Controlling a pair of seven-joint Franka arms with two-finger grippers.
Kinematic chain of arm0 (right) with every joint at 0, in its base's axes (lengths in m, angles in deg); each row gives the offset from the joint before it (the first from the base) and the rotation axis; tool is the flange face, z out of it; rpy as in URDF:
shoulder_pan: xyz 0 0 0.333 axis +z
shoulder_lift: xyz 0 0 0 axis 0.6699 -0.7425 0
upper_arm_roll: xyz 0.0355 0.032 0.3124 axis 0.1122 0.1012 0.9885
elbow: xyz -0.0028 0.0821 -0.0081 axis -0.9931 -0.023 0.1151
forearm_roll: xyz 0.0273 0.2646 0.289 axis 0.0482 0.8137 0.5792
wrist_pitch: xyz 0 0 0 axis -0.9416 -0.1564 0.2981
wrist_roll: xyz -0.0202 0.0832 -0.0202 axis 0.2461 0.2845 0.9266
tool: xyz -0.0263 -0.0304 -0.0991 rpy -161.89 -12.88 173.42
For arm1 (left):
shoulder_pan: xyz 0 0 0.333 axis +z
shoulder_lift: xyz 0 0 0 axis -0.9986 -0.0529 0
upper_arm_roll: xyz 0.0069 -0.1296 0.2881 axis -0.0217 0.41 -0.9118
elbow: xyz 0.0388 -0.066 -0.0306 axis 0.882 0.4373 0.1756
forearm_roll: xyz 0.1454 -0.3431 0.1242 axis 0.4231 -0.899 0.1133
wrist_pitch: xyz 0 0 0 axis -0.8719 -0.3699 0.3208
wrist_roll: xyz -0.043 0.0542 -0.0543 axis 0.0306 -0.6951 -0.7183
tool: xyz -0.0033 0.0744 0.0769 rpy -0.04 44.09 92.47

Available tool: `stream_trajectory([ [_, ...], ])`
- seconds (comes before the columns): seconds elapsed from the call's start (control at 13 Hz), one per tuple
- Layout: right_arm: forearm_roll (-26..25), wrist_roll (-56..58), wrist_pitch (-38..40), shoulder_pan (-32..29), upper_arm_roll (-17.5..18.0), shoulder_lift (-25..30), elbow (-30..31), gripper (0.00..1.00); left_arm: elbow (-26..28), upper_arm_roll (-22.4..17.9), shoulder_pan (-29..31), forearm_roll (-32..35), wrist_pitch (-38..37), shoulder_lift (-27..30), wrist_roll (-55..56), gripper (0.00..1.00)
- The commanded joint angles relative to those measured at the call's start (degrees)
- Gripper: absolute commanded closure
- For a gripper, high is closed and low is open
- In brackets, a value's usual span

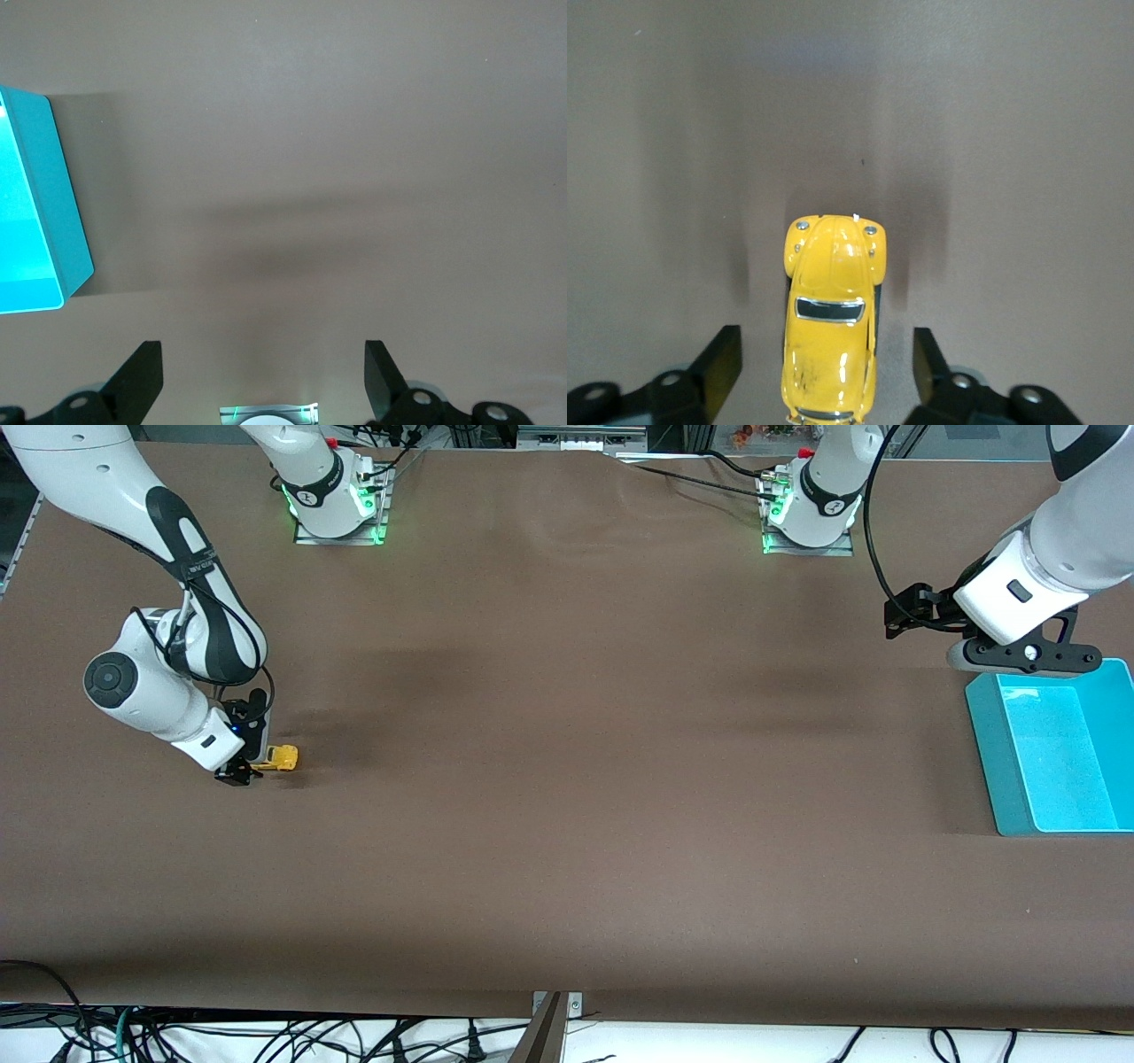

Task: Wind and store yellow beetle car
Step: 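Pull the car backward along the table with the right gripper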

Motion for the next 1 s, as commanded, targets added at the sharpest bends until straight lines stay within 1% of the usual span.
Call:
stream_trajectory([
  [0.0, 0.27, 1.24, -1.93, -0.82, 0.51, 0.38, 1.66, 0.29, -2.15, -0.02, 0.28, -0.91, -1.44, -1.08, -1.11, 0.00],
  [0.08, 0.27, 1.24, -1.93, -0.73, 0.51, 0.38, 1.66, 0.35, -2.15, -0.02, 0.37, -0.91, -1.44, -1.08, -1.19, 0.00],
  [0.23, 0.18, 1.33, -1.93, -0.73, 0.59, 0.38, 1.66, 0.48, -2.15, -0.02, 0.28, -0.91, -1.44, -1.08, -1.11, 0.00],
  [0.46, 0.18, 1.33, -1.84, -0.73, 0.60, 0.38, 1.74, 0.61, -2.15, -0.02, 0.28, -0.91, -1.44, -1.08, -1.19, 0.00],
  [0.62, 0.18, 1.42, -1.84, -0.73, 0.60, 0.20, 1.75, 0.76, -2.15, -0.02, 0.28, -0.91, -1.44, -1.08, -1.19, 0.00],
  [0.77, 0.09, 1.42, -1.93, -0.73, 0.60, -0.15, 1.75, 0.80, -2.06, -0.02, 0.37, -0.91, -1.44, -1.08, -1.19, 0.00],
  [0.93, 0.09, 1.51, -2.10, -0.82, 0.60, -0.24, 1.75, 0.81, -2.06, -0.02, 0.37, -0.91, -1.44, -1.08, -1.19, 0.00],
])
